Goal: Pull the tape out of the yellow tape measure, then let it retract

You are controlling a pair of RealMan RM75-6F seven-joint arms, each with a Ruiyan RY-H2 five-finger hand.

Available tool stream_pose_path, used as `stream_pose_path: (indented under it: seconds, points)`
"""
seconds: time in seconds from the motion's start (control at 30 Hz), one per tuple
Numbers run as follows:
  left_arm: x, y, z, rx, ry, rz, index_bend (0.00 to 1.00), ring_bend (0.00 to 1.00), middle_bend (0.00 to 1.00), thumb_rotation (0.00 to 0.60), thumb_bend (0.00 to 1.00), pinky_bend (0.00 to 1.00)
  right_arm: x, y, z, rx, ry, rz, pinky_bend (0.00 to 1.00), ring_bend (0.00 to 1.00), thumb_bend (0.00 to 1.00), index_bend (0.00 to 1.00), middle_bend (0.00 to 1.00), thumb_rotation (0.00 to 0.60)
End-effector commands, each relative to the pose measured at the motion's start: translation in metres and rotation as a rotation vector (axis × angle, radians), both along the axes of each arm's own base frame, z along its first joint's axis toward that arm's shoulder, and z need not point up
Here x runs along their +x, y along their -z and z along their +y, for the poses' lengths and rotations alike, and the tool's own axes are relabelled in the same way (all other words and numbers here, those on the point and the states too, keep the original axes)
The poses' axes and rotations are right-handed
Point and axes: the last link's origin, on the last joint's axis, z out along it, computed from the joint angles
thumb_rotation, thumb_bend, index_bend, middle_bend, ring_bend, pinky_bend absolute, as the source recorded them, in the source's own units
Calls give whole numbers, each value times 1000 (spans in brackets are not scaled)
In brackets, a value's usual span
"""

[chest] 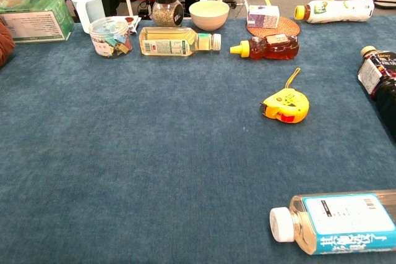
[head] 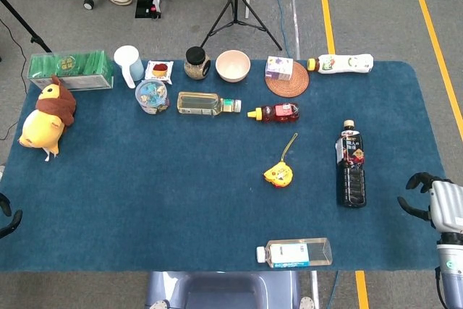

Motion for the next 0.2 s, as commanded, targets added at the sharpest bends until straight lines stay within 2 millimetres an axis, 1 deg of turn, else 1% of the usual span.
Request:
stream_pose_path:
  seconds: [0.03, 0.2]
  points:
    - [2, 1, 1, -9, -2, -21, 676, 331, 488, 600, 287, 332, -4, 0, 5, -2, 3, -6, 463, 552, 247, 553, 531, 591]
    - [6, 1, 3, -36, -4, -25, 675, 331, 488, 600, 288, 326, -7, 1, 8, -5, 0, -16, 460, 545, 248, 557, 532, 591]
